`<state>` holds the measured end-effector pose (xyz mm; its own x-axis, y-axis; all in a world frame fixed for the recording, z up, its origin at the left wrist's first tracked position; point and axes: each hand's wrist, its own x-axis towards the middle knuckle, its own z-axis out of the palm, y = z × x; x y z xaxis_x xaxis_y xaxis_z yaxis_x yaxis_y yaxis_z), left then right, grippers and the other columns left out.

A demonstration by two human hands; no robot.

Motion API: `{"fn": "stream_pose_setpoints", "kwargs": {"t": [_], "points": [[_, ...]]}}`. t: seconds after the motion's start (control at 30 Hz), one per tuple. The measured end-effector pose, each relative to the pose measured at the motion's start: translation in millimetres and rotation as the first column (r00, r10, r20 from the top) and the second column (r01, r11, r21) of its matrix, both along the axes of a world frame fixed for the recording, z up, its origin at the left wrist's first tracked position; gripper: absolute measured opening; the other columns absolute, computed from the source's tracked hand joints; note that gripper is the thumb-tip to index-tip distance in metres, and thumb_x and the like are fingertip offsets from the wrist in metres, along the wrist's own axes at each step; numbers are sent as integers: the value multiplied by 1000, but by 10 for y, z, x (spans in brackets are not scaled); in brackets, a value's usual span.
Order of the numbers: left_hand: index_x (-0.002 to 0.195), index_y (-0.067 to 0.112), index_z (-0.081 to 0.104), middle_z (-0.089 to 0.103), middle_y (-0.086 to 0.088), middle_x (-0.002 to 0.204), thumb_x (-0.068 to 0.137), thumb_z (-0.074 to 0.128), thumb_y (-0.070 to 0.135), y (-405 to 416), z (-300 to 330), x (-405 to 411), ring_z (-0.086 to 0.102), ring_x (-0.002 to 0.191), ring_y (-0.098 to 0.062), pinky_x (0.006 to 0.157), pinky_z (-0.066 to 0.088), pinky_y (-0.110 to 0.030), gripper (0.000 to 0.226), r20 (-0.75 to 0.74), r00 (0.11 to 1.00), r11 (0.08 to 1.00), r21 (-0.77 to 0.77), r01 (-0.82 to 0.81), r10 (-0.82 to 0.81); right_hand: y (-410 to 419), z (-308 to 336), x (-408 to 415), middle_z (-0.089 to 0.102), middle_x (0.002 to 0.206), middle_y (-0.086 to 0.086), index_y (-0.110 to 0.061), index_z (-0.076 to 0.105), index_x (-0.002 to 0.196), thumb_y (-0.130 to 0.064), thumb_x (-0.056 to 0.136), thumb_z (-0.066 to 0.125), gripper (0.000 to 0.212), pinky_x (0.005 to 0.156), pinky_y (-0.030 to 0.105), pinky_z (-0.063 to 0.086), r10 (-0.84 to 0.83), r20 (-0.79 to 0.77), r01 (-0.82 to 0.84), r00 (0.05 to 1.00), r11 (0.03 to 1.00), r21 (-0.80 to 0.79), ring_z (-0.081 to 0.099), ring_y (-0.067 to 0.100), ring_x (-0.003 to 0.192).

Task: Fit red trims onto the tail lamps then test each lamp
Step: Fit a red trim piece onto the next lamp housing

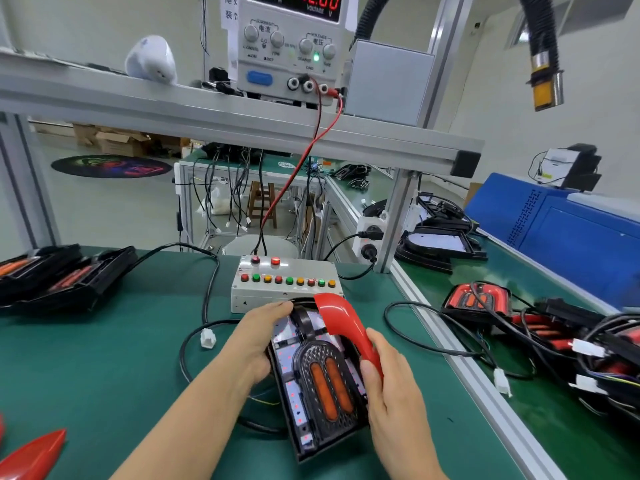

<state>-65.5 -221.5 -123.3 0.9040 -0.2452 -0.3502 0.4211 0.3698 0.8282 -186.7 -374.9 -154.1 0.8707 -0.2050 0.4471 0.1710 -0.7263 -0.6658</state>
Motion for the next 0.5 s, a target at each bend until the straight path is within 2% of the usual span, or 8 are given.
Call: {"fn": "stream_pose_setpoints", "kwargs": {"t": [0.1, 0.17, 0.33, 0.43, 0.5], "points": [[101, 4, 64, 70, -17, 90, 96, 52, 12, -10, -2, 16, 65, 75, -29, 61, 53, -36, 16, 25, 998, 998, -43, -48, 49, -21, 1, -33, 47, 109, -24, -38, 38, 136, -36, 96, 32, 40, 87, 11, 33, 11, 0, -11, 1000, 998, -62, 46, 1, 106], [102, 5, 64, 71, -16, 91, 97, 51, 11, -26, 0, 17, 67, 74, -28, 62, 53, -37, 16, 52, 996, 995, -73, -73, 77, -23, 4, -43, 47, 110, -20, -28, 42, 139, -36, 97, 33, 44, 87, 12, 34, 11, 5, -11, 1000, 995, -99, 46, 2, 105], [109, 8, 64, 72, -15, 94, 95, 50, 10, -42, 37, -22, 69, 75, -28, 65, 57, -38, 20, 122, 993, 991, -136, 10, 7, -20, 38, -46, 48, 108, -19, -26, 44, 141, -35, 97, 34, 45, 87, 14, 37, 7, 26, -5, 1000, 997, -80, 48, 5, 103], [105, 10, 65, 70, -17, 96, 85, 63, 16, -33, 96, -50, 68, 75, -29, 70, 57, -42, 21, 127, 989, 986, -137, 97, -79, -33, 49, -51, 50, 106, -17, -24, 46, 140, -34, 97, 36, 46, 86, 16, 39, 12, 24, -10, 1000, 998, -67, 50, 5, 101], [97, 10, 70, 71, -17, 95, 71, 73, 20, -34, 123, -63, 70, 72, -29, 65, 60, -41, 28, 127, 986, 987, -104, 122, -108, -27, 53, -62, 50, 108, -18, -26, 45, 141, -35, 97, 37, 46, 85, 15, 39, 26, 15, -26, 1000, 998, -54, 51, 3, 101]]}}
